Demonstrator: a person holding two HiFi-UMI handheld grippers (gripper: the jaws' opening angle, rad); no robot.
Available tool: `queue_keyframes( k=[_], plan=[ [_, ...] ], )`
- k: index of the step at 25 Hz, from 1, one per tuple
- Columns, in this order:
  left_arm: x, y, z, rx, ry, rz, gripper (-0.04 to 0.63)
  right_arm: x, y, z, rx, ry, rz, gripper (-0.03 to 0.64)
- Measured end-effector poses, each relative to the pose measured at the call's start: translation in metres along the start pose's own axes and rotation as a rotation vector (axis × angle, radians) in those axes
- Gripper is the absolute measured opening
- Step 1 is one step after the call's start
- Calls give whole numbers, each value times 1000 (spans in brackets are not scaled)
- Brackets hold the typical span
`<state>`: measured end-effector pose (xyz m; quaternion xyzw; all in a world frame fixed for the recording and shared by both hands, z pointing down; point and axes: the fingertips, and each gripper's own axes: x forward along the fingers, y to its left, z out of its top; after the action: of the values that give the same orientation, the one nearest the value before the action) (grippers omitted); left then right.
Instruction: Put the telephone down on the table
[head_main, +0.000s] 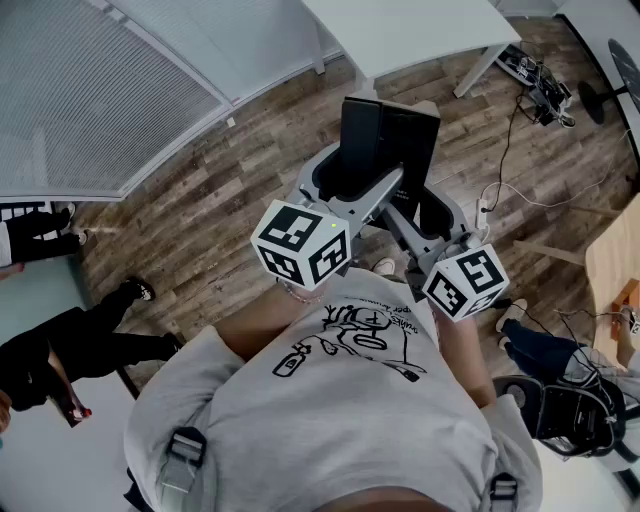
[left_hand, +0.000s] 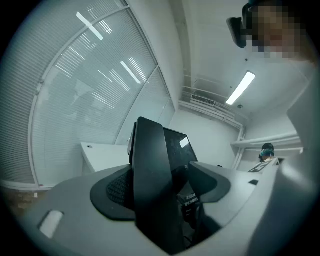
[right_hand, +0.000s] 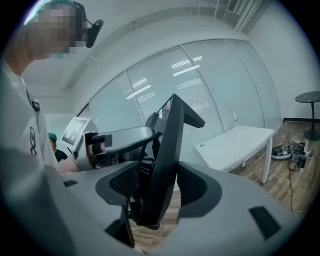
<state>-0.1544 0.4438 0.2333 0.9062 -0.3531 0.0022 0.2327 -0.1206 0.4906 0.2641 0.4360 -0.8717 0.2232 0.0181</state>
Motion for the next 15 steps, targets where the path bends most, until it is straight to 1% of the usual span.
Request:
queue_keyframes(
  k=[6, 9, 15],
  plan=[
    [-12, 8, -5, 5, 18, -5, 331, 6, 11, -9, 43, -23, -19, 230],
    [-17, 13, -7, -13, 21, -5, 331, 10, 16, -12, 41, -16, -18, 230],
    [-6, 20, -7, -19, 20, 2, 331, 17, 5, -10, 36, -9, -13, 230]
  ],
)
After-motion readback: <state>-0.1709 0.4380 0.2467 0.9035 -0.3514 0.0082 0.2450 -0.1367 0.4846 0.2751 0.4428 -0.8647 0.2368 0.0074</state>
